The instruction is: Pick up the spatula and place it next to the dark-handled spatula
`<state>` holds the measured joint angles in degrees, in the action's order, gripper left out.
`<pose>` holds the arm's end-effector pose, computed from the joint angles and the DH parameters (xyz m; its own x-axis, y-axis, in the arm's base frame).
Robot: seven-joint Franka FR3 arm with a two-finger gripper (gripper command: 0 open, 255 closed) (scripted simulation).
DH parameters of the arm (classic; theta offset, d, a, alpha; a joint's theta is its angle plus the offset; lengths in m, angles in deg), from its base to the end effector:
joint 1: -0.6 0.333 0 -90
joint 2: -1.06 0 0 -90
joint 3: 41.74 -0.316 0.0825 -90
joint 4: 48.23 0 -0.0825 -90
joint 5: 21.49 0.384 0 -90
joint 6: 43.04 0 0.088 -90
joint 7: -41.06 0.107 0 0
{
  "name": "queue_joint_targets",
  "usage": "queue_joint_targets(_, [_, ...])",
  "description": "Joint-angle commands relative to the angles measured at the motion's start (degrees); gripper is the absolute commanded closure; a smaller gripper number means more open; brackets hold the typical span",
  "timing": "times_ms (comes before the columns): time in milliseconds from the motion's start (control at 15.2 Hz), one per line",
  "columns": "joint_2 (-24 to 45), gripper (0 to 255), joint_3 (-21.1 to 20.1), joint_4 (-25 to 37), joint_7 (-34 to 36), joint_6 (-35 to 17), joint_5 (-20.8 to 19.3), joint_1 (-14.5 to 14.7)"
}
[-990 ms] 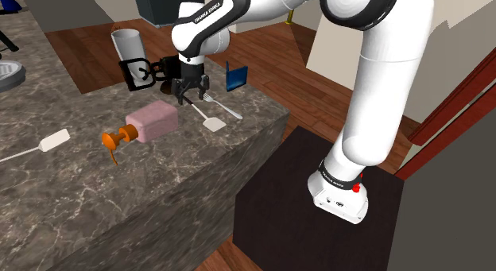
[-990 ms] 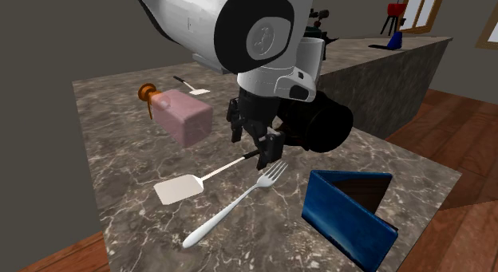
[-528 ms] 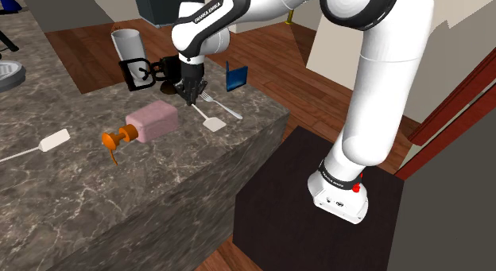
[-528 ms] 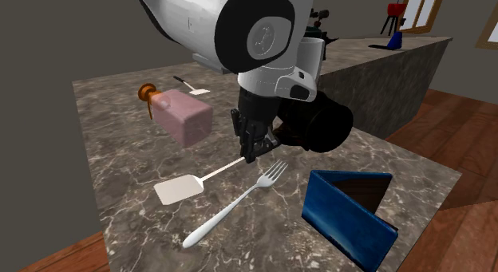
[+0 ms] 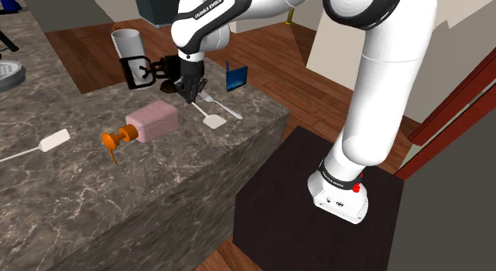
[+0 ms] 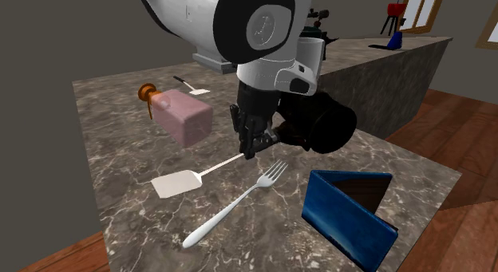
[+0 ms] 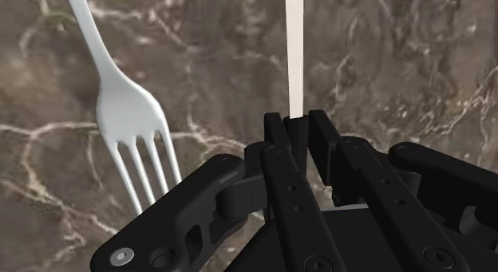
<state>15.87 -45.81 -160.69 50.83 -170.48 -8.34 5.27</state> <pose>0.5970 0.0974 0.3450 0.9869 -0.1548 -0.0452 -0.1607 -0.9678 -0.1939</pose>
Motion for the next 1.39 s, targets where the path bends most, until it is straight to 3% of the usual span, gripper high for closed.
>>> queue_joint_targets(0, [-0.67,255,0.05,0.65,0.25,1.31,-0.15,-0.03])
queue_joint_targets(792, [-4.44,255,0.24,5.05,1.91,9.37,-0.93,-0.17])
queue_joint_targets(1320, [-3.42,255,-3.83,5.96,12.45,7.22,-2.07,6.08])
